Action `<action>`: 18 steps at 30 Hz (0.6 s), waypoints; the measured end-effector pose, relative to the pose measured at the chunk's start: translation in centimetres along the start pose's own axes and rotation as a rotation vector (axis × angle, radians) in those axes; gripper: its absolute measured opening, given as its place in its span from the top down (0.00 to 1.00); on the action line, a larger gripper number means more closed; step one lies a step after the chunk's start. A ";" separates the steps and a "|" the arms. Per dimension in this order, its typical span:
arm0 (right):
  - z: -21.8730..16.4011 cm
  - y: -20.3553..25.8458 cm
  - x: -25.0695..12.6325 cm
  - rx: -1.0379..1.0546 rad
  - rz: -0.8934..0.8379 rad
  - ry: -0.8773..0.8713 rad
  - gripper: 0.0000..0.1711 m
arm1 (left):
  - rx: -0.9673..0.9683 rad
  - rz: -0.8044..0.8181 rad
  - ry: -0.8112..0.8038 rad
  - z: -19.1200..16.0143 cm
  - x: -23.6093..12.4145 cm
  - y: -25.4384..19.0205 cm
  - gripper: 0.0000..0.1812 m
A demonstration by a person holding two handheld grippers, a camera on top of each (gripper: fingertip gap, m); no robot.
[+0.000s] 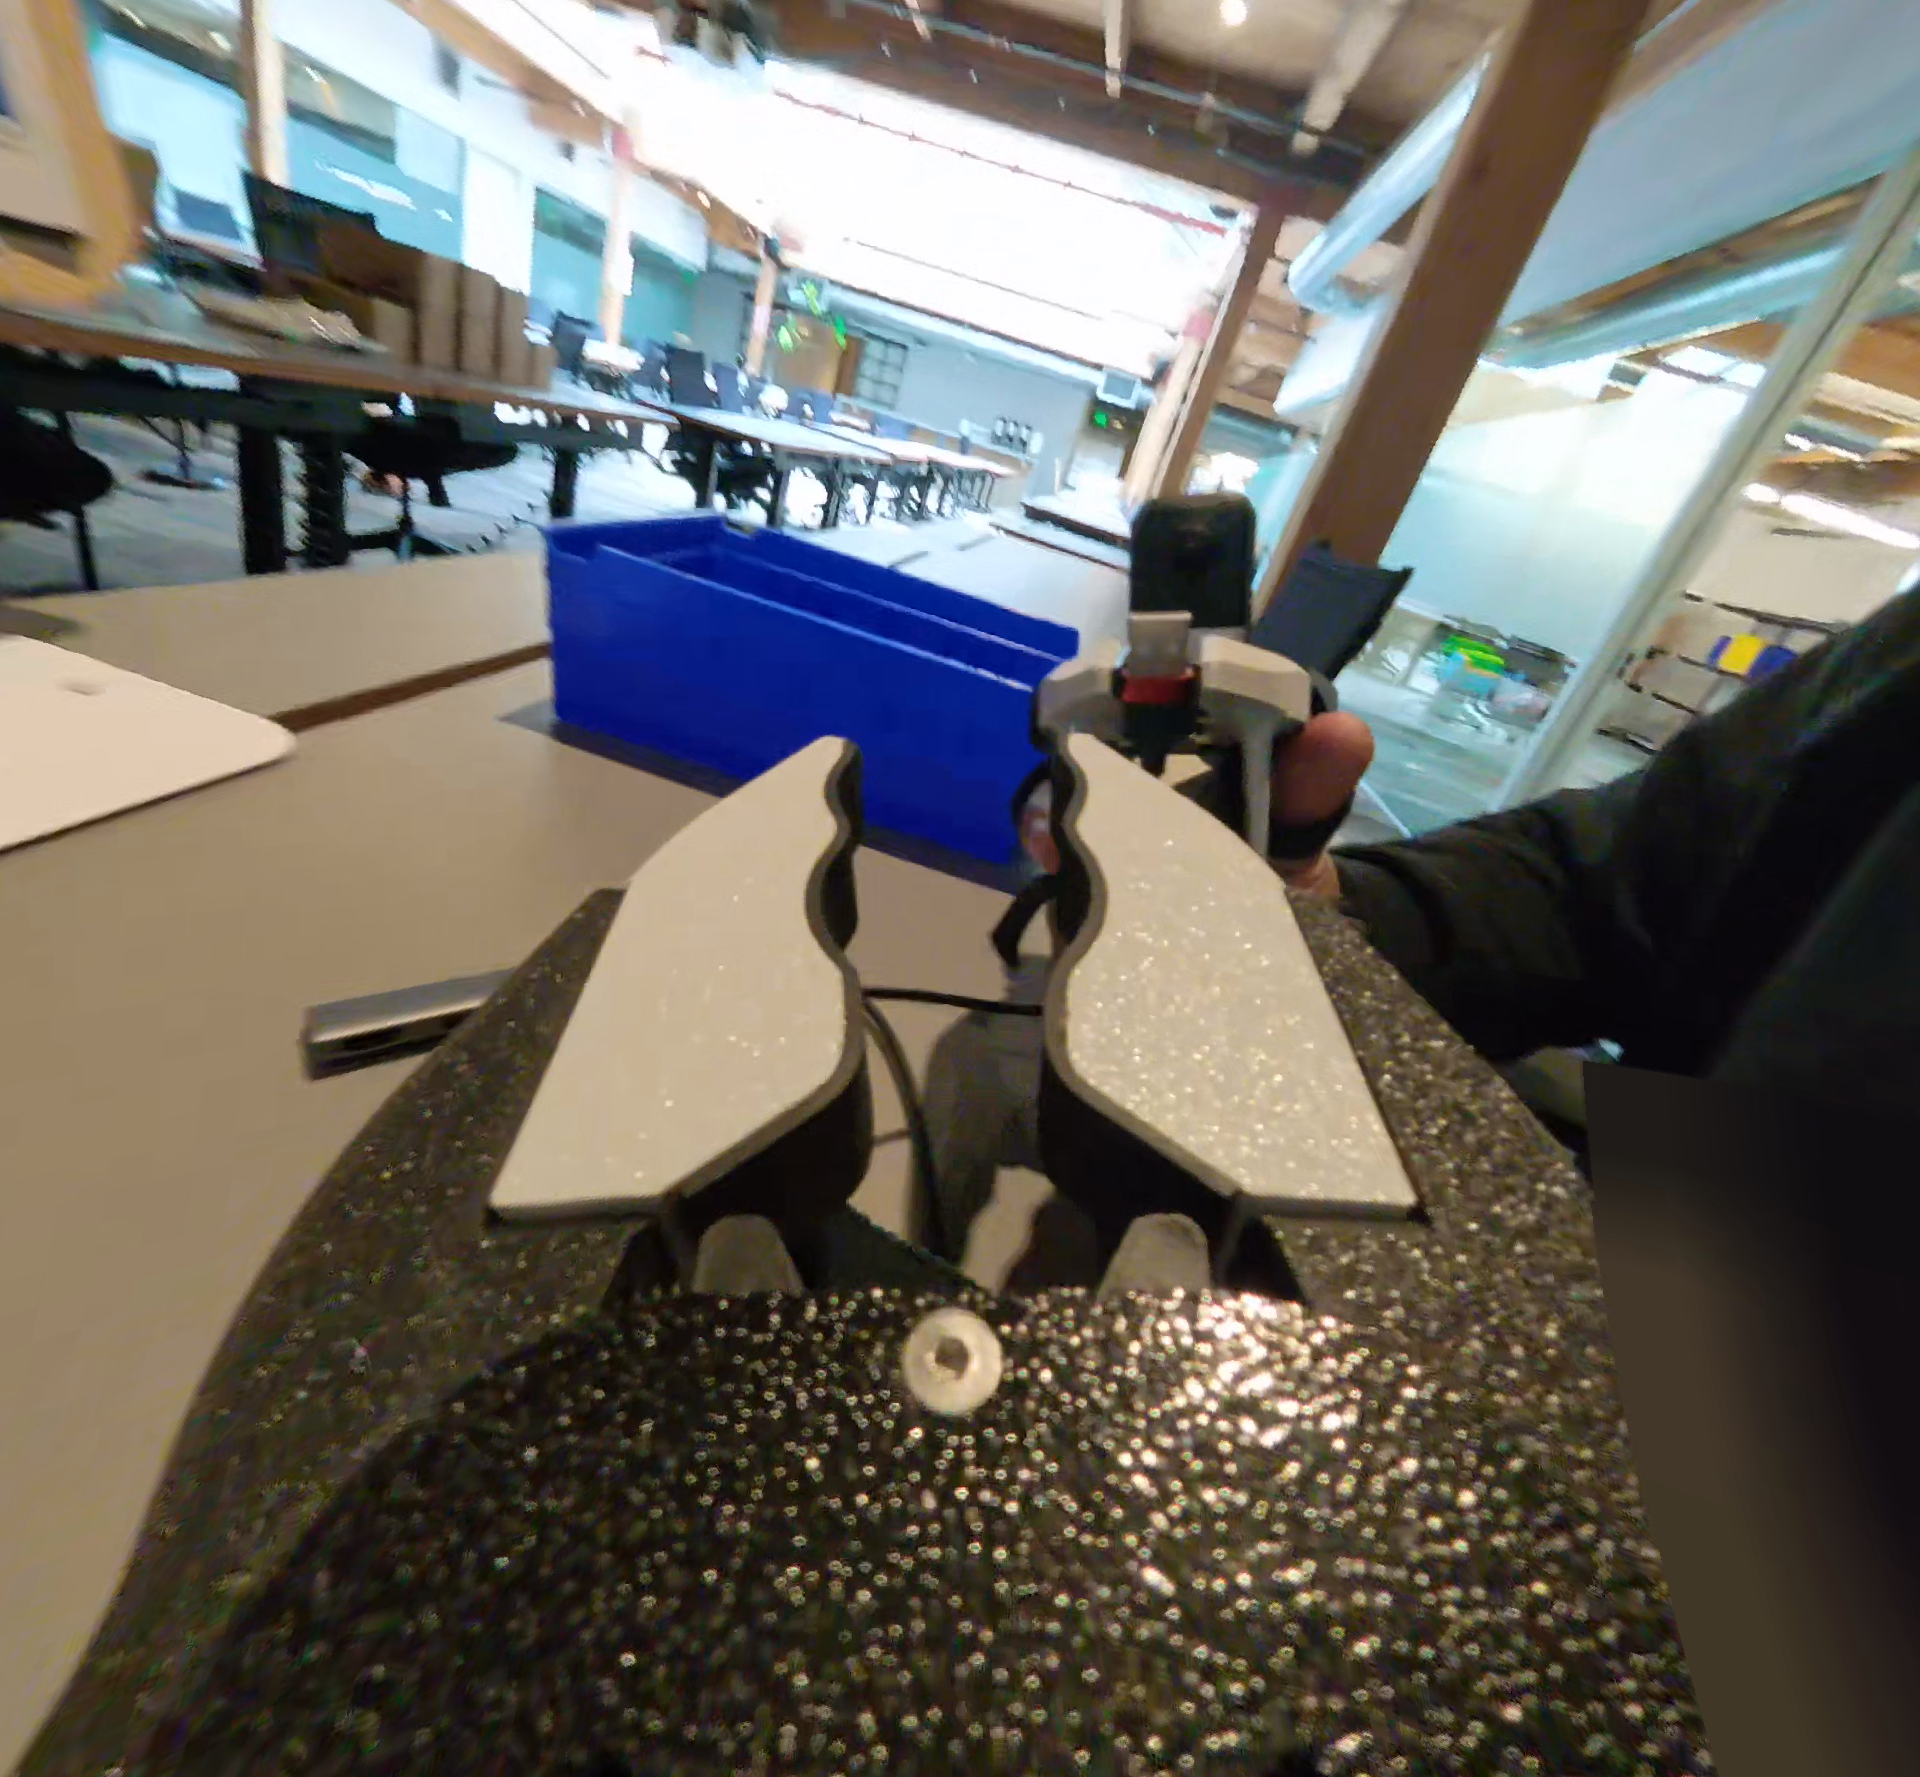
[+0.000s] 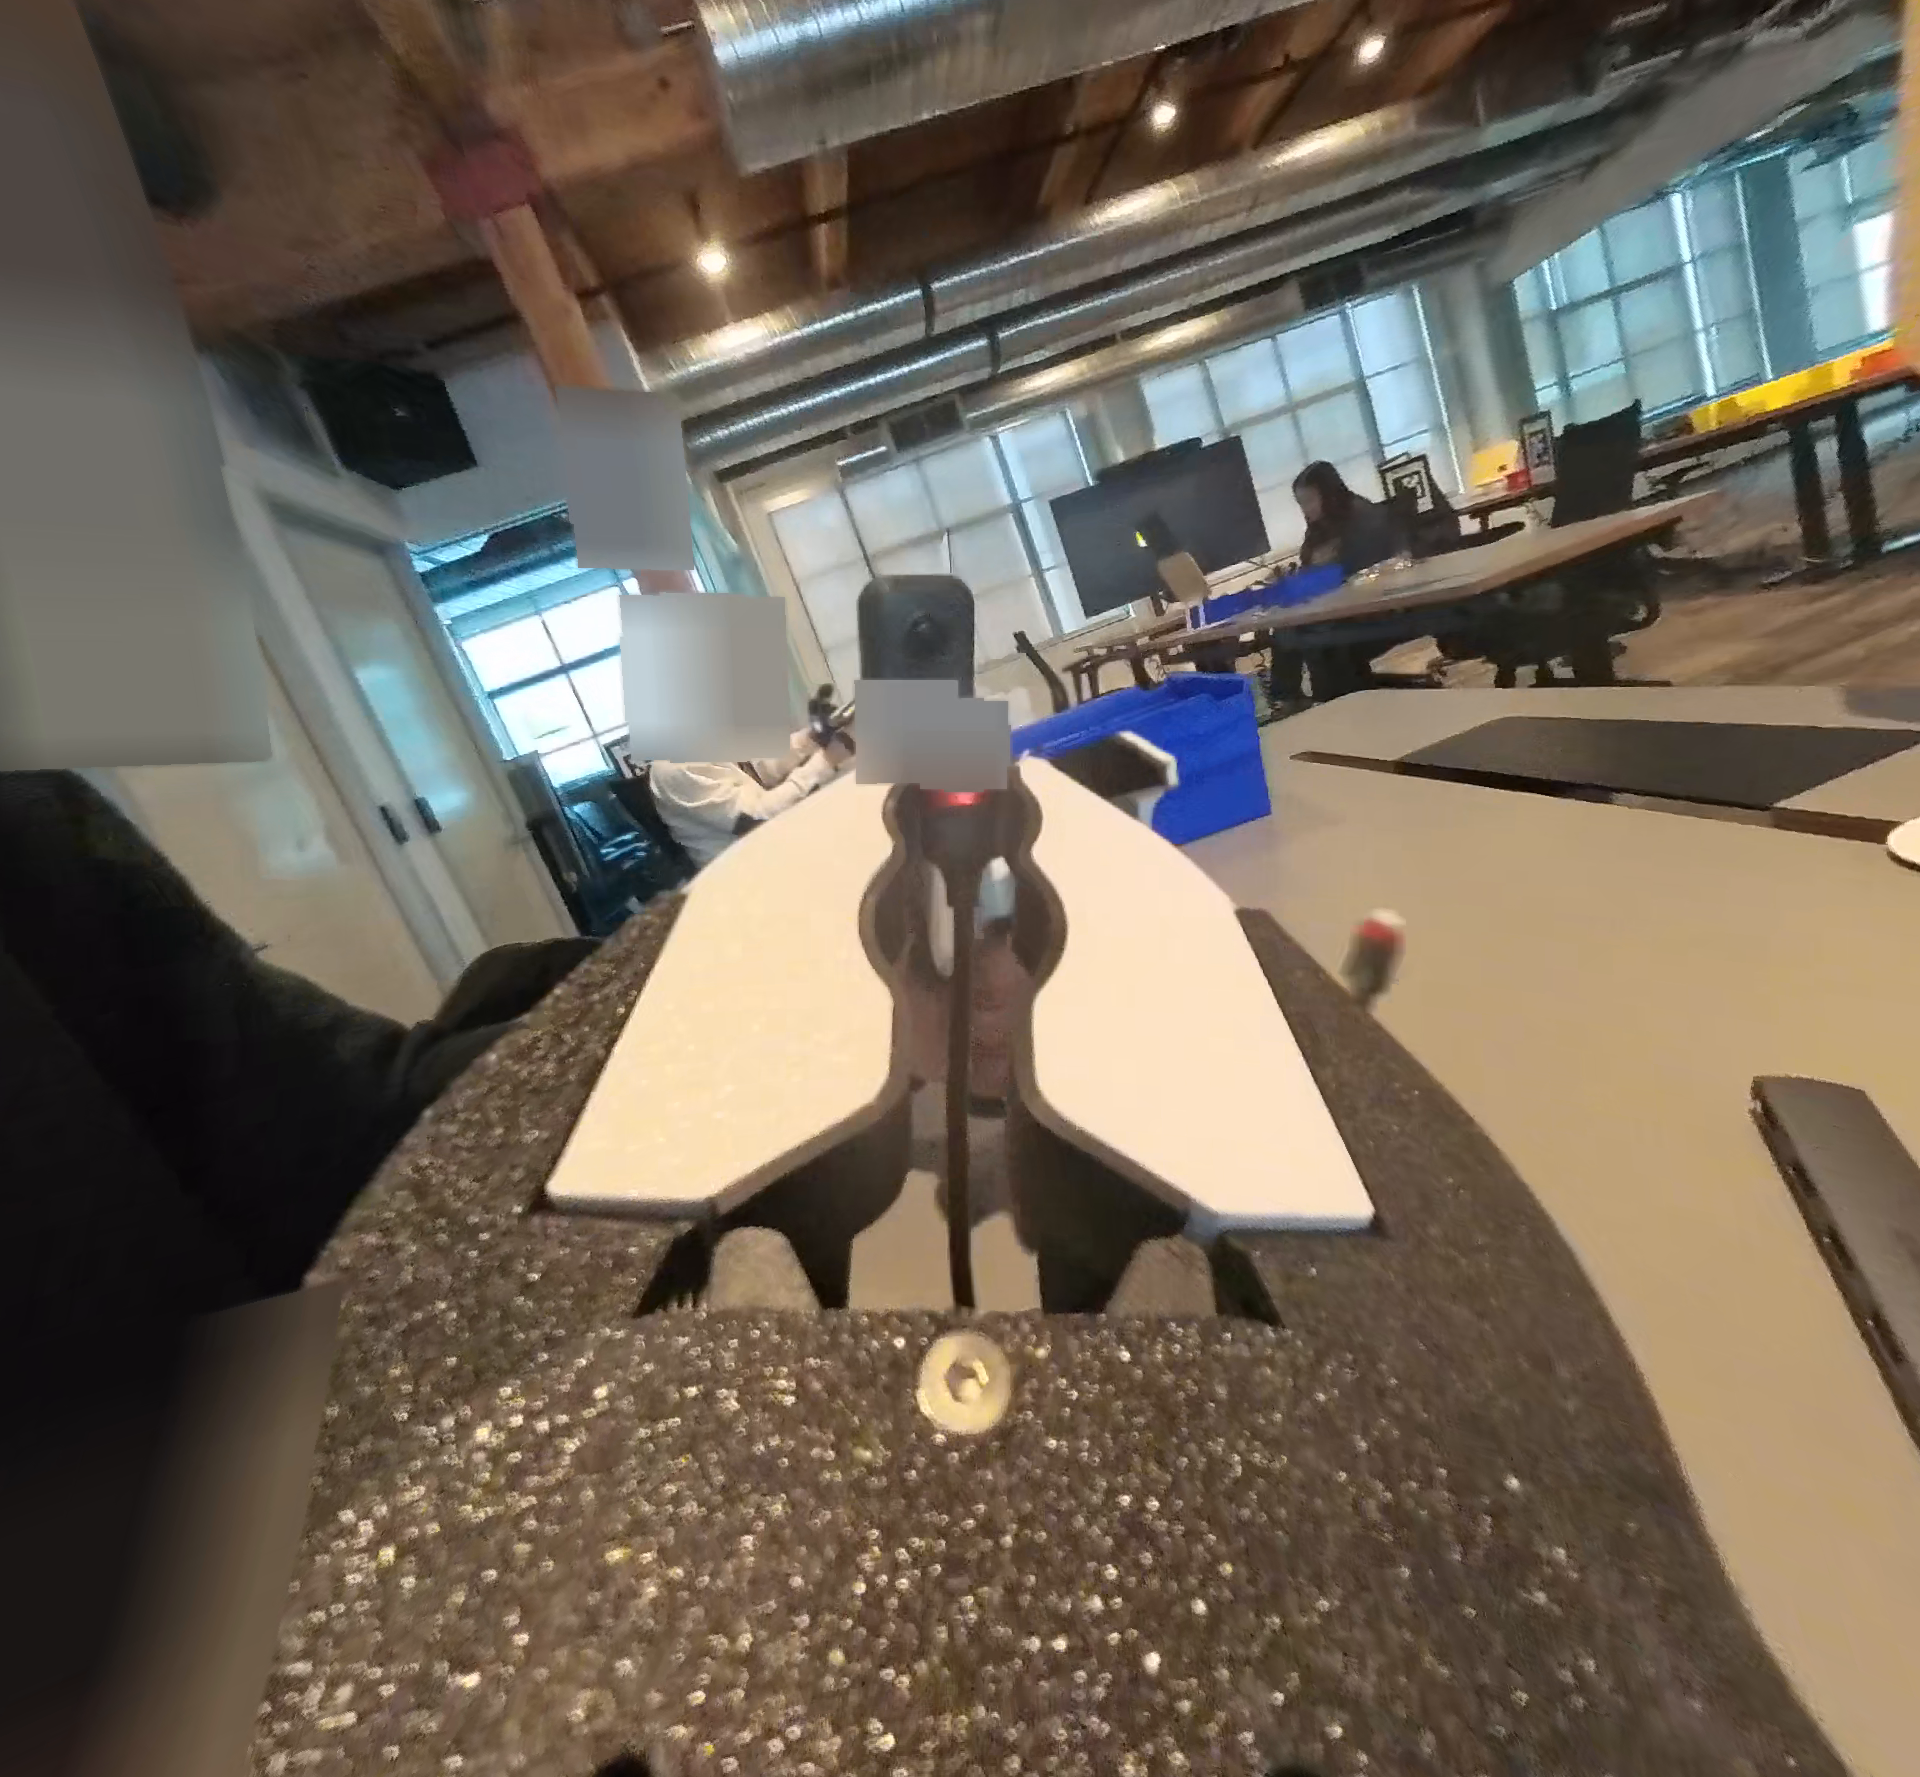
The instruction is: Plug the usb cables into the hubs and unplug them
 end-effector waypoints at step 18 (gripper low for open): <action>-1.0 -1.0 -0.6 0.085 0.023 -0.058 0.91 | -0.061 -0.135 0.003 -1.6 3.7 -3.7 0.92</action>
Point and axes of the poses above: each gripper's, where its closed fingertips meet, x out along the fingers, z out of its top, y = z × x across the jaws, the point moved 4 cm from there along -x, back along the fingers, and after that the axes turned 12 degrees about x, right-handed, at the moved point
